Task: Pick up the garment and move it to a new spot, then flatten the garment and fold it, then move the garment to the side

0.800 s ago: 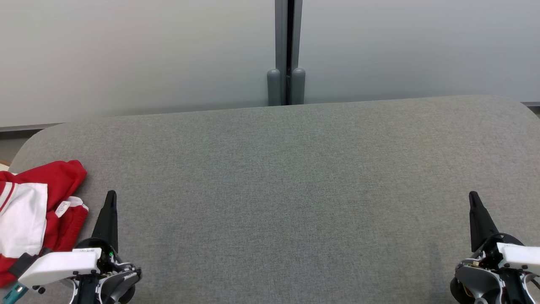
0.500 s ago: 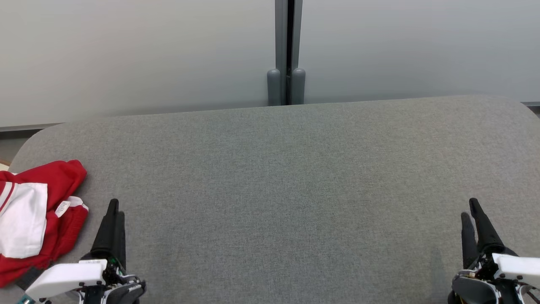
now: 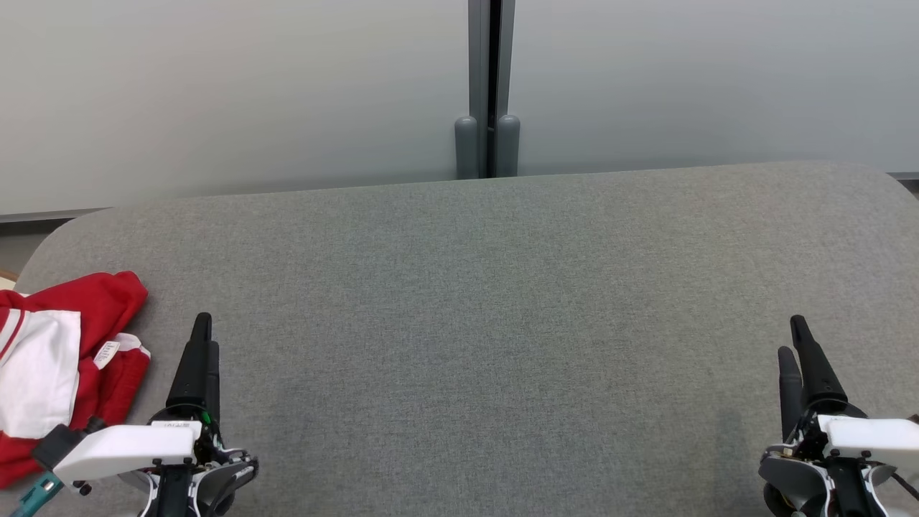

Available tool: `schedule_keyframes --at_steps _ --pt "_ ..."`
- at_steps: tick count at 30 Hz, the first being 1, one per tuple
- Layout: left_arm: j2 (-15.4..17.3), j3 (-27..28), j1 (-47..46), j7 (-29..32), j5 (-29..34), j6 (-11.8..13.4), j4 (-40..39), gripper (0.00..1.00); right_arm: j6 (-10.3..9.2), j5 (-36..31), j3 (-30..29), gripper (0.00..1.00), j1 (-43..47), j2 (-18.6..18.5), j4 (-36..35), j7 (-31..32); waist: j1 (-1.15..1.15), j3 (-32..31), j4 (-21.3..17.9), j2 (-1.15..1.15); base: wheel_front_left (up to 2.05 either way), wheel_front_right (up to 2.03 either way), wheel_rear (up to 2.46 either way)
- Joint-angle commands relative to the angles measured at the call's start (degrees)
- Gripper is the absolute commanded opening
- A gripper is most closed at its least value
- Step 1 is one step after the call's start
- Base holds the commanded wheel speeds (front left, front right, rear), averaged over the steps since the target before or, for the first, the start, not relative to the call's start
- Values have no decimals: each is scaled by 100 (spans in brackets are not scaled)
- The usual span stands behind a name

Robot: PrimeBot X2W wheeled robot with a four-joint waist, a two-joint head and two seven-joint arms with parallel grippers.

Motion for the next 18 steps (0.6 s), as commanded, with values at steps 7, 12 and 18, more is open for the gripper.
schedule_keyframes --at_steps 7,12,18 --pt "103 -26 -325 -215 991 -4 -254 100 1 -1073 96 100 -285 -140 -203 -236 0 2 3 0 0 0 0" --pt "268 -256 -356 -525 2751 -5 -474 100 1 -2871 384 100 -342 -228 -273 -548 0 -5 1 0 0 0 0" --pt "327 -372 -358 -625 3307 -6 -481 100 1 -3284 461 100 -371 -239 -179 -647 0 -10 0 0 0 0 0"
